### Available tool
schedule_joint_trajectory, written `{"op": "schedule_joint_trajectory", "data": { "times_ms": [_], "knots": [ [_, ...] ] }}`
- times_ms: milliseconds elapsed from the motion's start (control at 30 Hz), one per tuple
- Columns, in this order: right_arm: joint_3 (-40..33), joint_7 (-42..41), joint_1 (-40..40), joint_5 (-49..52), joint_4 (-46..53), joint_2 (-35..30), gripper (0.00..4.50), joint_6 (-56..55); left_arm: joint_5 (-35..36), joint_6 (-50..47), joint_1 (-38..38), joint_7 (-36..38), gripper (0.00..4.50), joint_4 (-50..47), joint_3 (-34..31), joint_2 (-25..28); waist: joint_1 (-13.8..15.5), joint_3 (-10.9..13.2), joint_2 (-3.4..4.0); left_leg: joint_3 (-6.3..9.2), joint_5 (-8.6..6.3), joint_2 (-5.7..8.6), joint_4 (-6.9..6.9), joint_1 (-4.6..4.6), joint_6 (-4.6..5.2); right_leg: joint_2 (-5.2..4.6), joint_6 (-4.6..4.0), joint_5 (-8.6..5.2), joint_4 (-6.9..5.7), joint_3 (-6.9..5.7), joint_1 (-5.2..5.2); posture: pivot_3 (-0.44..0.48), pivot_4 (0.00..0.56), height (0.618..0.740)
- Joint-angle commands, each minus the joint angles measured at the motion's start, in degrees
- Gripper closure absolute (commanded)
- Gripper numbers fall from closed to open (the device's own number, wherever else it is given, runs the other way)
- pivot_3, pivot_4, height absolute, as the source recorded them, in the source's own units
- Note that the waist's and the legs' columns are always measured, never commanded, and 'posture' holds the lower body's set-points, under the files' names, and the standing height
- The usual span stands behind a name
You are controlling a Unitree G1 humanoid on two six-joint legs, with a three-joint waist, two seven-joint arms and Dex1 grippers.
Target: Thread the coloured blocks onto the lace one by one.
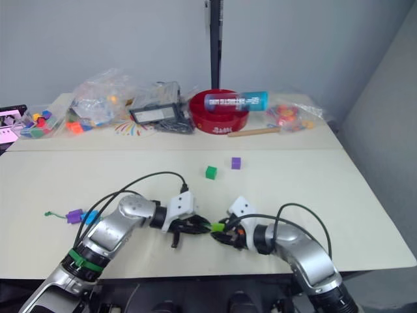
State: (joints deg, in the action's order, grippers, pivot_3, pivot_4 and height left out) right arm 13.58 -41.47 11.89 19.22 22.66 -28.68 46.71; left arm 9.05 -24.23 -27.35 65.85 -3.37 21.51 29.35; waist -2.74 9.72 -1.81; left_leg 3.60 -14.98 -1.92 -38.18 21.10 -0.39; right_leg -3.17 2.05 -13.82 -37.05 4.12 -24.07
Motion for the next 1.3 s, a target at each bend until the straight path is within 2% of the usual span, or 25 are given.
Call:
{"op": "schedule_joint_trajectory", "data": {
  "times_ms": [33, 100, 233, 267, 433, 667, 900, 1067, 1200, 1233, 1300],
  "knots": [
    [3.05, -0.22, -1.3, 0.25, -1.55, 0.21, 2.78, 1.9, 1.19, -0.57, -0.08, 0.43, 1.99, -3.2, -0.98, 0.92, 0.02, 0.0, 0.0, 0.0, 0.0, 0.0, 0.0, 0.0, 0.0, 0.0, 0.0, 0.0, 0.0, 0.0, 0.0, 0.0, 0.15, 0.731],
    [2.24, -0.24, -0.93, 0.59, -1.22, 0.39, 1.72, 1.19, 1.33, -0.69, 0.23, 0.42, 1.33, -4.48, -1.3, 1.73, -0.03, 0.0, 0.0, 0.0, 0.0, 0.0, 0.0, 0.0, 0.0, 0.01, 0.0, 0.0, 0.0, 0.0, 0.0, 0.0, 0.15, 0.731],
    [-0.47, -1.73, 0.24, 2.63, 1.18, -0.82, 0.38, 0.92, 2.32, -0.46, 0.5, 1.48, 0.03, -6.94, -1.5, 3.03, -0.02, 0.0, 0.0, 0.0, 0.0, 0.0, 0.0, 0.01, 0.0, 0.0, 0.0, 0.0, 0.0, 0.0, -0.02, 0.0, 0.15, 0.731],
    [-0.92, -2.31, 0.19, 2.83, 1.94, -1.87, 0.07, 0.74, 2.3, -0.25, 0.28, 1.37, 0.02, -6.7, -1.34, 2.8, 0.09, 0.0, 0.0, 0.0, 0.0, 0.0, 0.0, 0.01, 0.0, 0.0, 0.0, 0.0, 0.0, 0.0, -0.02, 0.0, 0.15, 0.731],
    [-3.5, -4.5, 0.27, 4.26, 4.13, -6.32, 0.01, 0.14, 1.99, 1.6, -0.63, 1.37, 0.02, -5.09, 0.12, 1.01, 0.57, 0.02, 0.01, 0.0, 0.0, 0.05, -0.02, 0.1, 0.0, -0.05, 0.01, 0.0, 0.04, -0.01, -0.06, 0.0, 0.15, 0.731],
    [-5.83, -9.81, -3.12, 5.04, 3.62, -13.48, 0.01, -4.28, -1.59, 6.76, -3.61, 1.3, 0.02, 2.54, 3.39, -2.98, 1.2, 0.03, 0.0, -0.02, 0.0, 0.1, -0.03, 0.18, 0.01, -0.1, 0.05, -0.01, 0.14, -0.02, -0.07, 0.0, 0.15, 0.731],
    [-2.91, -9.35, -2.01, 1.59, 0.17, -12.49, 0.01, -9.74, -3.9, 9.43, -4.13, 2.2, 0.02, 7.03, 6.09, -4.49, 1.03, 0.03, -0.01, -0.02, 0.0, 0.1, -0.03, 0.17, 0.01, -0.09, 0.05, -0.01, 0.12, -0.01, -0.06, 0.0, 0.15, 0.731],
    [-1.44, -9.22, -1.45, -0.52, -2.2, -11.31, 0.0, -11.87, -5.05, 9.21, -4.57, 0.98, 1.44, 8.38, 6.38, -6.31, 1.29, 0.03, -0.01, -0.02, 0.0, 0.11, -0.05, 0.16, 0.01, -0.1, 0.06, -0.01, 0.11, -0.01, -0.04, 0.0, 0.15, 0.731],
    [-1.0, -9.88, -1.11, -0.89, -2.57, -11.18, 0.0, -12.34, -5.35, 8.99, -4.29, 1.07, 2.85, 8.13, 6.6, -6.48, 1.31, 0.03, 0.0, -0.02, 0.0, 0.1, -0.05, 0.16, 0.01, -0.1, 0.06, -0.01, 0.12, -0.01, -0.04, 0.0, 0.15, 0.731],
    [-0.9, -9.95, -1.02, -1.0, -2.65, -11.15, 0.0, -12.37, -5.43, 8.99, -4.19, 1.07, 3.1, 8.05, 6.62, -6.42, 1.32, 0.02, 0.0, -0.02, 0.0, 0.1, -0.05, 0.15, 0.01, -0.1, 0.06, -0.01, 0.11, -0.01, -0.04, 0.0, 0.15, 0.731],
    [-0.6, -10.21, -0.76, -1.32, -3.12, -11.11, 0.0, -12.6, -5.5, 9.04, -3.93, 1.34, 3.13, 7.78, 6.57, -5.93, 1.31, 0.02, 0.0, -0.02, 0.0, 0.1, -0.05, 0.11, 0.01, -0.1, 0.06, -0.01, 0.11, -0.01, 0.0, 0.0, 0.15, 0.731]
  ]
}}
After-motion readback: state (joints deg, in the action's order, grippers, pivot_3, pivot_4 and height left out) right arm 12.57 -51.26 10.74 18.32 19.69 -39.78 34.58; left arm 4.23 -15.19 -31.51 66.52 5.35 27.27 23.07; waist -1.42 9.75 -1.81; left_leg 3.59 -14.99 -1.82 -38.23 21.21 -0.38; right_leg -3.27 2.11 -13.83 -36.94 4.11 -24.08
